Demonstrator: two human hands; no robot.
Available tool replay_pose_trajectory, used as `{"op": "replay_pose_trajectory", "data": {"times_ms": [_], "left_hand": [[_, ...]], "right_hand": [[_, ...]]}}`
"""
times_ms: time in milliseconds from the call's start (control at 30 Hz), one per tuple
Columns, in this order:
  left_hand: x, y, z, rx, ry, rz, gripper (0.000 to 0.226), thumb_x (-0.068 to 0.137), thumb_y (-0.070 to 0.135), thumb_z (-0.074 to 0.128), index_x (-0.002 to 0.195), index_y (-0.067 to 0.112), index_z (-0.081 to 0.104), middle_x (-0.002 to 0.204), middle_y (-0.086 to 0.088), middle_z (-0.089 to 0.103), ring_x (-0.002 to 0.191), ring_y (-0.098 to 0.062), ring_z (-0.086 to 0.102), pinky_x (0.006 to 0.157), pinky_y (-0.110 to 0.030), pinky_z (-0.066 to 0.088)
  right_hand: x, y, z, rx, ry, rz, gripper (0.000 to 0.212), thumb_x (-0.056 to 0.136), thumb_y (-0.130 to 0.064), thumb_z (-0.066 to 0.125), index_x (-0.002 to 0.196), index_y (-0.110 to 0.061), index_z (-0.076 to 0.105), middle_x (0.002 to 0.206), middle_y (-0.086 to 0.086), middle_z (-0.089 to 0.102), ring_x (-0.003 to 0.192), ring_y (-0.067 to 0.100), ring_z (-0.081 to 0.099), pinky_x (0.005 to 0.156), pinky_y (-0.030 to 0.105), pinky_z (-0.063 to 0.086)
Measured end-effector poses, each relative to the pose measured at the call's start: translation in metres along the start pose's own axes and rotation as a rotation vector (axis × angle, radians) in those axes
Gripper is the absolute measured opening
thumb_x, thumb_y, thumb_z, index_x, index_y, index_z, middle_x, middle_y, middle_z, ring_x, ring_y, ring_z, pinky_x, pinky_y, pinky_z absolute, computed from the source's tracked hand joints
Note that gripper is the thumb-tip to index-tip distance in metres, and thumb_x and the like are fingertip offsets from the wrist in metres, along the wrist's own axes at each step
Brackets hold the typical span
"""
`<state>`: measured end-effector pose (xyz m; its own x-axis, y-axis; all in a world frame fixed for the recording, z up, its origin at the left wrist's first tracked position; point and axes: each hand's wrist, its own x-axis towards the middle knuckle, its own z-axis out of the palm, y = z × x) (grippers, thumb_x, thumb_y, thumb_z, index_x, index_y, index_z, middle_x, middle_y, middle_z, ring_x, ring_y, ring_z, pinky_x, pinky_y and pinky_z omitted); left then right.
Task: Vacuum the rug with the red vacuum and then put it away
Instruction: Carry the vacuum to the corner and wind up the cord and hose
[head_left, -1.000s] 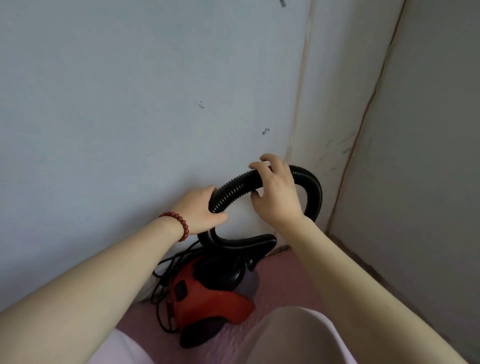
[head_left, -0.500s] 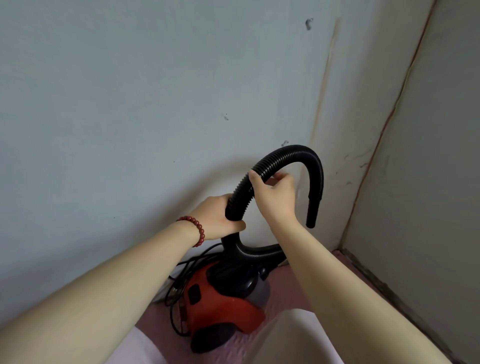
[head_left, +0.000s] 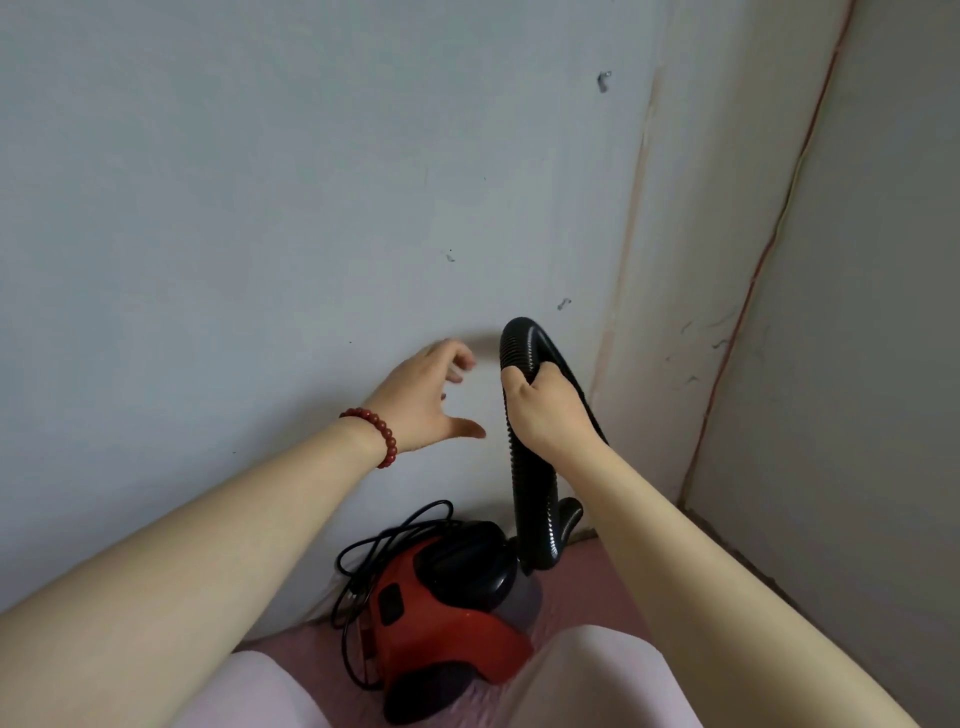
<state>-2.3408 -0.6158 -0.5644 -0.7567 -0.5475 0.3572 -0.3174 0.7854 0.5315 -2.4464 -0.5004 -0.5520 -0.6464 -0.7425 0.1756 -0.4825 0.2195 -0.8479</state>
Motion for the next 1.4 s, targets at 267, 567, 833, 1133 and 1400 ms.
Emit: {"op": "replay_pose_trajectory", "data": {"times_ms": [267,567,833,1133,1400], "left_hand": [[0.019,0.005,0.019,0.166,0.08,0.215,0.067,0.078,0.011,0.069,0.135,0.036,0.044,0.151,0.003,0.028,0.136,-0.016,0.033,0.108,-0.03,0.035],[0.019,0.016,0.006,0.224,0.158,0.233,0.025,0.069,0.014,0.07,0.088,0.024,0.056,0.081,0.013,0.054,0.078,-0.012,0.05,0.071,-0.033,0.049],[0.014,0.025,0.006,0.285,0.158,0.195,0.017,0.072,0.019,0.063,0.086,0.027,0.058,0.076,0.009,0.059,0.072,-0.013,0.055,0.062,-0.028,0.047],[0.015,0.001,0.002,0.373,0.14,0.02,0.015,0.077,0.017,0.056,0.077,0.03,0.05,0.072,0.008,0.055,0.069,-0.017,0.054,0.056,-0.024,0.04],[0.005,-0.035,-0.006,0.392,0.205,-0.155,0.009,0.079,0.015,0.056,0.086,0.021,0.057,0.077,0.002,0.057,0.072,-0.019,0.056,0.06,-0.028,0.044]], "right_hand": [[-0.011,0.004,-0.012,-0.103,-0.163,-0.078,0.025,0.089,-0.032,0.044,0.082,-0.009,0.052,0.07,-0.001,0.053,0.06,0.014,0.048,0.052,0.027,0.035],[0.003,0.018,-0.05,-0.103,-0.274,-0.287,0.018,0.076,-0.03,0.055,0.081,-0.015,0.064,0.066,-0.002,0.056,0.059,0.009,0.049,0.059,0.023,0.04],[0.017,0.026,-0.071,-0.235,-0.175,-0.306,0.037,0.06,-0.041,0.085,0.09,-0.032,0.065,0.076,-0.013,0.068,0.061,-0.002,0.058,0.06,0.014,0.044],[0.014,0.034,-0.039,-0.24,-0.037,-0.394,0.054,0.064,-0.038,0.085,0.11,-0.027,0.058,0.091,-0.011,0.062,0.082,0.007,0.057,0.071,0.02,0.044],[0.025,0.056,-0.014,-0.243,-0.05,-0.351,0.047,0.076,-0.041,0.076,0.114,-0.024,0.054,0.088,-0.008,0.062,0.079,0.012,0.057,0.065,0.022,0.041]]}}
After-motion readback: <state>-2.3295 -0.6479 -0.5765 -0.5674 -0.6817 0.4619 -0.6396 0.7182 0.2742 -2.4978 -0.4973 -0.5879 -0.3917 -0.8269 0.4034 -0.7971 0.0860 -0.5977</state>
